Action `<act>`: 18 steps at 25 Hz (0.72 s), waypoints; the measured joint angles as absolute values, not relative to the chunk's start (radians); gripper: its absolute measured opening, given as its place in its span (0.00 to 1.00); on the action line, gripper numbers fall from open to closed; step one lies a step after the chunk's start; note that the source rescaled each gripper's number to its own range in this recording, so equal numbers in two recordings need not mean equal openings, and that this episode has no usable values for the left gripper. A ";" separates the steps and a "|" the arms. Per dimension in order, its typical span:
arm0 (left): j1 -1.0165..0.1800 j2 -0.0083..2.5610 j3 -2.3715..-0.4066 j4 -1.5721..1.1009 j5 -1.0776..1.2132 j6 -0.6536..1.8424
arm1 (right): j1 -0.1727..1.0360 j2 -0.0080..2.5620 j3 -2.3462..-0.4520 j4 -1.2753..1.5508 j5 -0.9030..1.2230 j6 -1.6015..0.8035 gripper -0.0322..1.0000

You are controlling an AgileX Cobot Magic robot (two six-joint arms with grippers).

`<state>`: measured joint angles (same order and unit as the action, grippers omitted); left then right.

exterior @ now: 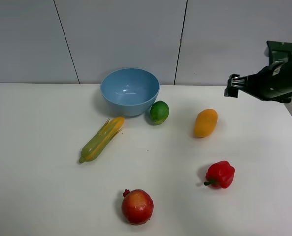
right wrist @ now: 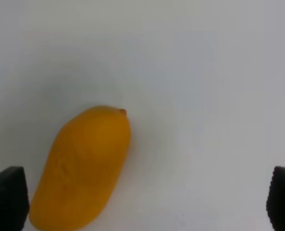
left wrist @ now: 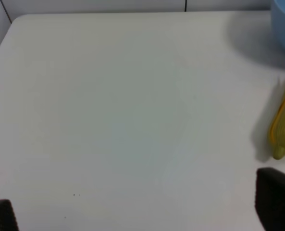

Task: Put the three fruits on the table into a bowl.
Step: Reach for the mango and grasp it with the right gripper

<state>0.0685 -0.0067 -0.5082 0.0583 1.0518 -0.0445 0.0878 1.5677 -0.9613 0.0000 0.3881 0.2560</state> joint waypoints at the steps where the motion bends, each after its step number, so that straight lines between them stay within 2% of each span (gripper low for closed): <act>1: 0.068 -0.007 -0.508 0.058 1.052 -0.044 | 0.099 1.621 -0.985 0.000 0.381 0.256 1.00; 8: 0.068 -0.007 -0.508 0.058 1.052 -0.044 | 0.172 1.892 -1.138 0.011 0.370 0.257 1.00; 18: 0.068 -0.007 -0.508 0.058 1.052 -0.044 | 0.182 1.996 -1.160 0.030 0.377 0.289 1.00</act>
<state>0.0685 -0.0067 -0.5082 0.0583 1.0518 -0.0445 0.1815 1.9959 -1.1595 0.0303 0.3771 0.2888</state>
